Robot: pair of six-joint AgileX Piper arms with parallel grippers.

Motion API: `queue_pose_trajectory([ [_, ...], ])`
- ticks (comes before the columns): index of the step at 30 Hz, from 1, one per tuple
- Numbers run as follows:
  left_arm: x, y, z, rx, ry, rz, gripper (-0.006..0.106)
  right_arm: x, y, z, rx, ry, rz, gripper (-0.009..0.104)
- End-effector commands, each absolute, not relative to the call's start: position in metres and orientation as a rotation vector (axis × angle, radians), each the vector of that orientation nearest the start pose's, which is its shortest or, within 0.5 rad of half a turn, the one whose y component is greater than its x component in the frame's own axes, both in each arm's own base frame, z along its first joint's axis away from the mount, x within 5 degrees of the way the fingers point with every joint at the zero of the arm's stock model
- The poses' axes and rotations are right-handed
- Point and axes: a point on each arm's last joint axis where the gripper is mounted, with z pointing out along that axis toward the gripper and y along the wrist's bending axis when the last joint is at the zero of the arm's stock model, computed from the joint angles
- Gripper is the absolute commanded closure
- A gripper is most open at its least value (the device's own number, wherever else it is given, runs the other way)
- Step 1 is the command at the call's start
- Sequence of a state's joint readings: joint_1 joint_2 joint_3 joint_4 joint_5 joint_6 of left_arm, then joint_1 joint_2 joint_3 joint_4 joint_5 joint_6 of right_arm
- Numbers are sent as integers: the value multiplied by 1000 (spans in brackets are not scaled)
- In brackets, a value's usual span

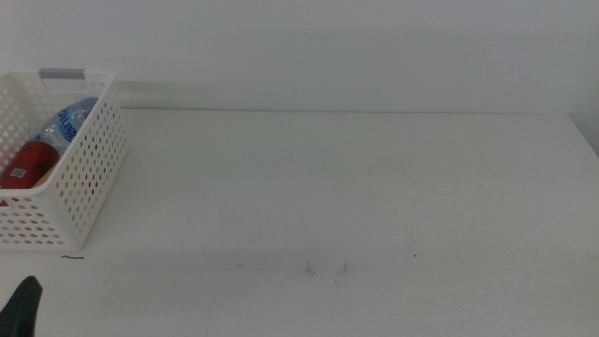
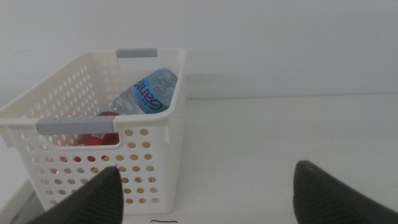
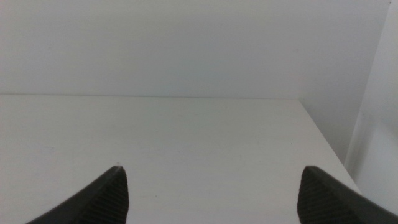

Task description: Use arms to grab the bottles and put them into the dustbin to the left of the table.

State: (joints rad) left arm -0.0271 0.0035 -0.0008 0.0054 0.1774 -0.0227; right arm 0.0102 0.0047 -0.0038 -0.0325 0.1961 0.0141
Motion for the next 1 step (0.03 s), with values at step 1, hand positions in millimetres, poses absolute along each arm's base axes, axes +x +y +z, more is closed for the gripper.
queue_pose_trajectory([
  [1, 56, -1, 198, 3, 1651, -34, 7, 56, 0, 197, -31, 1664, -32, 13],
])
